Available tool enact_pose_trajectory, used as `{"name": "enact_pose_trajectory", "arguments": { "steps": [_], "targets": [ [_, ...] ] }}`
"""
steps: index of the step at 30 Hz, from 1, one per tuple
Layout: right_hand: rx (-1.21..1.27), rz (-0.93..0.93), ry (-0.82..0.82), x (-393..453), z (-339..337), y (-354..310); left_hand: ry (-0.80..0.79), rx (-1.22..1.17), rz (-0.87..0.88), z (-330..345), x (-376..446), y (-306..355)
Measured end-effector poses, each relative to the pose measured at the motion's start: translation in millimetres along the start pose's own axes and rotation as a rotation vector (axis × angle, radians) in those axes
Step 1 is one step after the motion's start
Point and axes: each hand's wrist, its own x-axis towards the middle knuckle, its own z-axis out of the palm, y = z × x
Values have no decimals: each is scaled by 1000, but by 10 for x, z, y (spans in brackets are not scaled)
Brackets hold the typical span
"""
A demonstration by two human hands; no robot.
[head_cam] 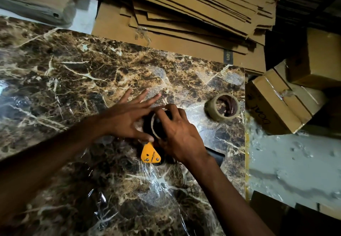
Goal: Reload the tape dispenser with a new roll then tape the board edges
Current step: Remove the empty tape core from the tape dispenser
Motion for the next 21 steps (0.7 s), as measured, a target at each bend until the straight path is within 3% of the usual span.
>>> {"name": "enact_pose_trajectory", "arguments": {
  "steps": [5,11,21],
  "targets": [
    [-9,-48,-2,68,72,-28,112,62,254,-34,447,-200],
    [-50,-55,-37,74,89,29,243,-1,204,246,474,-132],
    [-76,-46,-77,64,1,12,223,-4,194,293,474,-117]
  ]
}}
